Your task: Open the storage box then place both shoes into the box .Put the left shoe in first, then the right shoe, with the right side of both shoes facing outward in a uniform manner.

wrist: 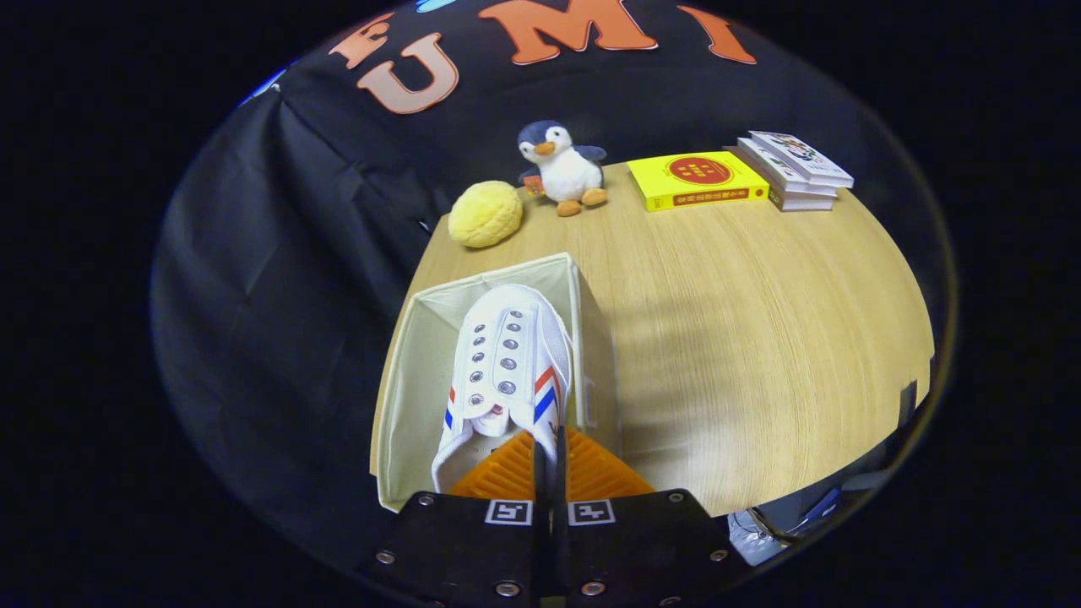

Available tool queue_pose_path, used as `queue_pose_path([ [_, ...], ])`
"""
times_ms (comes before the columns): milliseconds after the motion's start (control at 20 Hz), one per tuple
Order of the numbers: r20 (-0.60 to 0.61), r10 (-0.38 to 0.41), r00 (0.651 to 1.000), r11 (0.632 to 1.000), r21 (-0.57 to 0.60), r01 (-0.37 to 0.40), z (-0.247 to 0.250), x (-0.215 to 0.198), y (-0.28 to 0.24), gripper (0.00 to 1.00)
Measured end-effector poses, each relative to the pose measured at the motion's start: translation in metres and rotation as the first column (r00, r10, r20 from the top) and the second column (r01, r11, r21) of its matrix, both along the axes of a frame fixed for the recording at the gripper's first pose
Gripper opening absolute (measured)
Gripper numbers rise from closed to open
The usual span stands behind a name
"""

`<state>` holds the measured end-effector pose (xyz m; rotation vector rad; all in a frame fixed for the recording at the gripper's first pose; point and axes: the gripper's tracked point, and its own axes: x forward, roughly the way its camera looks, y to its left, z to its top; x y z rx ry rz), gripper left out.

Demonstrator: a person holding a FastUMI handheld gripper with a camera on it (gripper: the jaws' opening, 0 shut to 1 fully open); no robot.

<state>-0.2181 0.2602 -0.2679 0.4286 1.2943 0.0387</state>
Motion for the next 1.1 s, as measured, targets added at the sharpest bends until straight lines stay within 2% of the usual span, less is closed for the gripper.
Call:
queue_pose_path([
  [200,-0.043,-0.032,0.999,0.999,-0.02,0.031,-0.009,0.0,0.011,0.03],
  [300,-0.044,-0.026,0.999,1.0,0.012,0.027,-0.009,-0.001,0.021,0.08],
  [350,-0.051,-0.024,0.998,0.999,0.041,0.026,-0.005,-0.003,0.026,0.19],
  [450,-0.017,-0.032,0.999,0.997,0.076,0.034,0.008,0.006,0.025,0.34],
  [600,0.094,0.016,0.995,0.995,0.094,-0.025,0.027,0.032,0.016,0.45],
  [800,0.272,0.047,0.961,0.995,0.07,-0.068,0.057,0.07,-0.016,0.63],
  [950,0.385,0.069,0.921,0.997,0.016,-0.082,0.076,0.093,-0.049,0.81],
  [1100,0.486,0.071,0.871,0.997,-0.032,-0.063,0.098,0.111,-0.086,0.89],
])
